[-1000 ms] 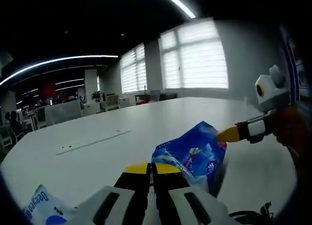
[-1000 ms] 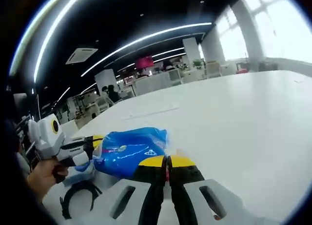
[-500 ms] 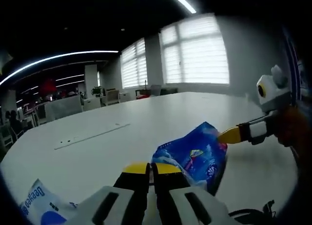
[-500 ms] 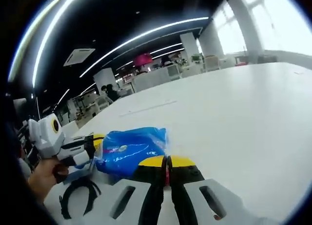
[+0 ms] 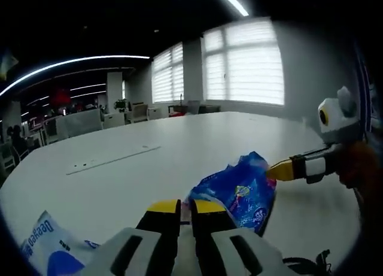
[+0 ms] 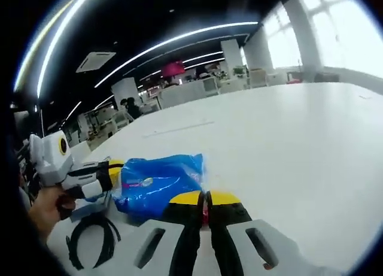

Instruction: Arrange the tabletop items into an orderly group along one side of the table until the central work area is clear of visible clutter.

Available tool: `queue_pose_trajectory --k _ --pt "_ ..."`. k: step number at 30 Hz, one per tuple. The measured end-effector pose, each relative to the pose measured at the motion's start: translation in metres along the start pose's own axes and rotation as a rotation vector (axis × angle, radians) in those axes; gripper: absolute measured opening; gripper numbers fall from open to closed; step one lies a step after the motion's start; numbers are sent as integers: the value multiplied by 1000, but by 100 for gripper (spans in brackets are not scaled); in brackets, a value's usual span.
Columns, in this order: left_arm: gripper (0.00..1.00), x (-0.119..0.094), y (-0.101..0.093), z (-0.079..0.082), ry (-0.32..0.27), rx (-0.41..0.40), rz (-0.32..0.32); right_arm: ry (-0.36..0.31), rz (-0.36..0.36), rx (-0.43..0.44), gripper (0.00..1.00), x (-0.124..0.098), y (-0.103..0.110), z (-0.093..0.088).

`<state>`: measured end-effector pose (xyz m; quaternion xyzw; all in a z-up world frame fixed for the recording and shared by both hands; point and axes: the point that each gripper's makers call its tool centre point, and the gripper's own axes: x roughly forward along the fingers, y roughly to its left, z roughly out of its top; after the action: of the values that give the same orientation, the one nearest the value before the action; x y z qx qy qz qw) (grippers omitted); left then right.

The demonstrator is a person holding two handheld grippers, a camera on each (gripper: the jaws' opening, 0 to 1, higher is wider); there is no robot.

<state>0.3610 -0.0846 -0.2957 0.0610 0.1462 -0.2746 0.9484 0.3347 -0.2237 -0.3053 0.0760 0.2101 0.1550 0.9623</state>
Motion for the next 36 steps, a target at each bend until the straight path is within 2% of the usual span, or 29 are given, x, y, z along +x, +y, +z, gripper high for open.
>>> queue_pose_trajectory --k 1,14,15,17,18,21,24,26,28,30,32,34,36 --pt "6 0 0 0 -1 1 1 5 -1 -29 1 0 0 -1" --pt "10 -7 -1 -5 33 3 5 31 -40 -86 5 -4 -2 -9" --pt "10 -9 0 -10 64 25 8 32 -49 -122 6 -6 -2 -10" --pt "9 -11 -1 -16 93 31 4 10 -74 -123 8 -10 -3 -7" --pt "9 -12 0 -17 89 24 8 -12 -77 -133 9 -10 -3 -3" --pt "10 -13 0 -17 71 -6 4 -4 -64 -130 14 -12 1 -3" --pt "12 -16 1 -13 63 0 11 -9 -52 -126 17 -13 6 -1" --pt "15 -18 2 -2 18 30 19 -17 -52 -128 18 -14 7 0" --pt "22 -21 5 8 -9 104 47 -30 -45 -116 19 -15 8 3" --pt "25 -25 8 14 -19 159 68 -35 -41 -98 22 -16 9 4" --pt "26 -28 5 19 -40 145 55 -49 -31 -79 26 -17 11 6" --pt "27 -33 1 26 -61 121 42 -99 27 -30 31 -18 23 14" --pt "29 -34 -2 31 -86 101 32 -104 28 -16 33 -21 25 15"
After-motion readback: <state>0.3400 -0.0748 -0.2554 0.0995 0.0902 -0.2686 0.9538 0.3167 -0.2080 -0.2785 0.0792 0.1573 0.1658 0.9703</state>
